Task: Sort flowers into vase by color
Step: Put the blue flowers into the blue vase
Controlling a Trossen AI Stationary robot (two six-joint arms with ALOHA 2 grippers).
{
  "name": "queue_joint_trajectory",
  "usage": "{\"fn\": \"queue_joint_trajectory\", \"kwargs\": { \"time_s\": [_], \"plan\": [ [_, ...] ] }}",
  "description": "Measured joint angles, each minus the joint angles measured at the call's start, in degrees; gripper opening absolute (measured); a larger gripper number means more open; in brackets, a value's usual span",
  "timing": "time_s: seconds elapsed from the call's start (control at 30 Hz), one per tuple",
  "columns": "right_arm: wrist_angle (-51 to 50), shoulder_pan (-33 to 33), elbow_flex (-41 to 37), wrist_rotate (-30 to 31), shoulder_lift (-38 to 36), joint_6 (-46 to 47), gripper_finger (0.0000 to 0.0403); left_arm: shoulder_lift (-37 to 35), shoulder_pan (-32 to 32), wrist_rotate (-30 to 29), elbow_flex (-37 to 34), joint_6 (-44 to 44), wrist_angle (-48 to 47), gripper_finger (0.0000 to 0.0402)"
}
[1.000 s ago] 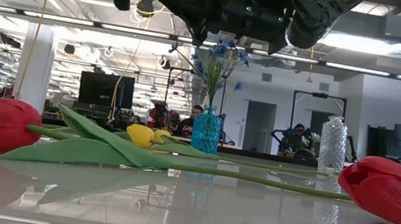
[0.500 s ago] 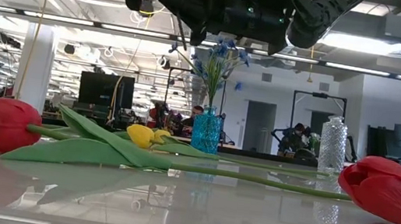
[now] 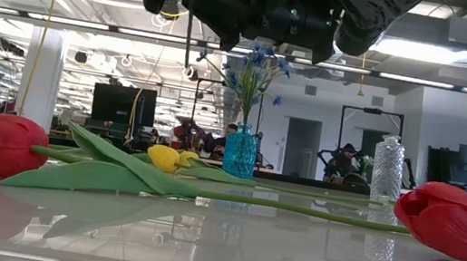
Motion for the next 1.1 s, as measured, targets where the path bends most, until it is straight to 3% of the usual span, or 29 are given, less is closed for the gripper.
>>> {"fn": "queue_joint_trajectory", "kwargs": {
  "time_s": [0.13, 0.23, 0.53, 0.8, 0.97, 1.1],
  "plan": [
    [-0.2, 0.0, 0.0, 0.1, 0.0, 0.0, 0.0224, 0.0, 0.1, -0.3, 0.0, -0.1, -0.7, 0.0002],
    [-0.3, 0.0, 0.0, 0.1, 0.0, 0.0, 0.0198, 0.0, 0.1, -0.3, 0.0, -0.1, -0.4, 0.0002],
    [-1.0, -0.5, 0.0, 3.6, 0.0, 3.2, 0.0029, 0.0, 0.1, -1.8, 0.0, -0.1, -0.5, 0.0031],
    [-1.1, -3.2, 0.0, 0.1, -0.2, 7.5, 0.0029, -1.7, -0.3, -0.1, 0.0, 2.0, -2.8, 0.013],
    [-2.6, -6.5, -0.8, -2.5, -3.5, 7.8, 0.0029, -6.9, -0.2, -7.5, -0.1, -0.9, -13.1, 0.0179],
    [-2.4, -9.8, -5.2, -0.3, -8.9, 7.0, 0.0029, -11.3, -0.2, -8.8, -0.1, -2.5, -19.5, 0.0193]
  ]
}}
